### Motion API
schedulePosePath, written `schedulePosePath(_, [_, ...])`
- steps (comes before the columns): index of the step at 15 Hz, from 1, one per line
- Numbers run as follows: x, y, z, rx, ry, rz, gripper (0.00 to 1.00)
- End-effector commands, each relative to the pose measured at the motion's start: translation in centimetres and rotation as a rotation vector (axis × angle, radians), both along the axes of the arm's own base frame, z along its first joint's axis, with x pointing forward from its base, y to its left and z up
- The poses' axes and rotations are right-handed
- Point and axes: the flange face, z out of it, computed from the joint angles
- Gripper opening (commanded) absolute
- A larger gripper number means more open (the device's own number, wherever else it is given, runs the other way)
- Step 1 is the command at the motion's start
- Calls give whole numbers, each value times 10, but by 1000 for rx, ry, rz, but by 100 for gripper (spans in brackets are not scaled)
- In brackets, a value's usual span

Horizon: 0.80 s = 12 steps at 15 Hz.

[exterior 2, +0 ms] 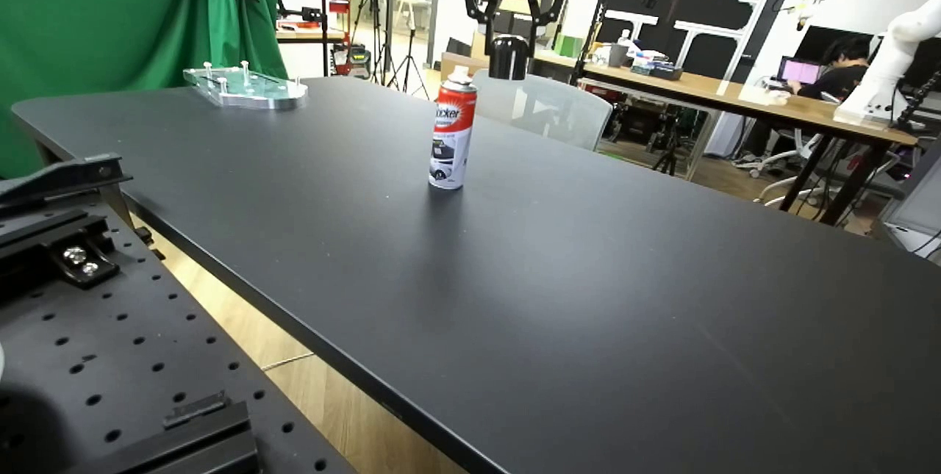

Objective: Put the black cap on the white can

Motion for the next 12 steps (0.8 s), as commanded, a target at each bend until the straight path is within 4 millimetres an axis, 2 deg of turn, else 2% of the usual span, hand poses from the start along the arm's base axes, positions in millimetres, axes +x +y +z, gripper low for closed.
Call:
schedulePosePath(1, [-5,13,9,-14,-33,36,32])
schedulePosePath(6, [-21,30,24,-24,-45,60,32])
schedulePosePath(12, [-40,31,34,-5,-26,57,32])
